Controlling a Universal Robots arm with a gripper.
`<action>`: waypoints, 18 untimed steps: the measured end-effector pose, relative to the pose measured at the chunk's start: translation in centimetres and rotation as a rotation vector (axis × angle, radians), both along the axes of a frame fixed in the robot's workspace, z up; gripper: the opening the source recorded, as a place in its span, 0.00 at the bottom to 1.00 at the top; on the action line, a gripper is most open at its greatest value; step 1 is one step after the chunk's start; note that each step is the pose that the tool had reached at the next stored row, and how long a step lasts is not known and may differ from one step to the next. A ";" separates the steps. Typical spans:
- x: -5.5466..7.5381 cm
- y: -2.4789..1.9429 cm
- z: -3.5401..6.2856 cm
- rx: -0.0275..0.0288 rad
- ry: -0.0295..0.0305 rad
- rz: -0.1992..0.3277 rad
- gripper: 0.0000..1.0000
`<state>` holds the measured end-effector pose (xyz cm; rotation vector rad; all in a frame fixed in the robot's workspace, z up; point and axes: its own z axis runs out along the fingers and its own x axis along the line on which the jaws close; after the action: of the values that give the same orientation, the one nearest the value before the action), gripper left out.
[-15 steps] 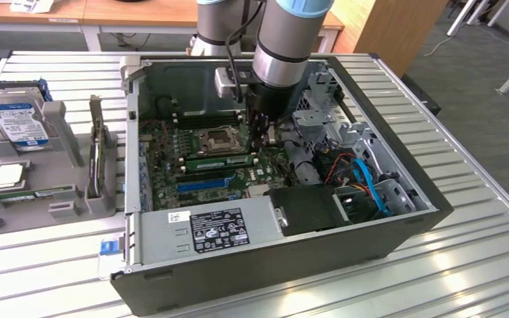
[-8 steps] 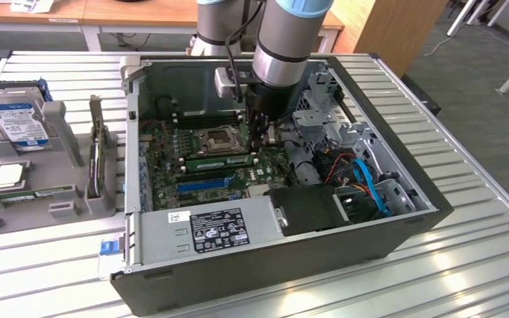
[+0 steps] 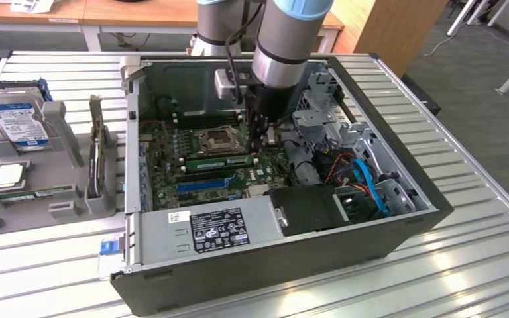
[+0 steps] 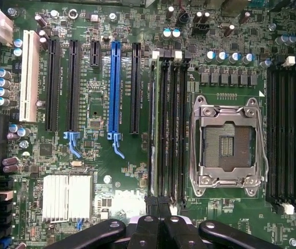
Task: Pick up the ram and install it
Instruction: 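Press down the ram until it locks into place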
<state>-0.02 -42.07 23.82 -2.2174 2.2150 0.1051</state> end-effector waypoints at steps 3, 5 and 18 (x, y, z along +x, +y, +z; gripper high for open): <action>0.0 0.00 -0.18 0.0001 0.0000 0.000 0.10; 0.0 0.00 -0.31 0.0001 0.0000 0.000 0.10; 0.0 0.01 -0.79 0.0004 -0.0001 0.000 0.10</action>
<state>-0.02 -42.07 23.03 -2.2172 2.2147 0.1054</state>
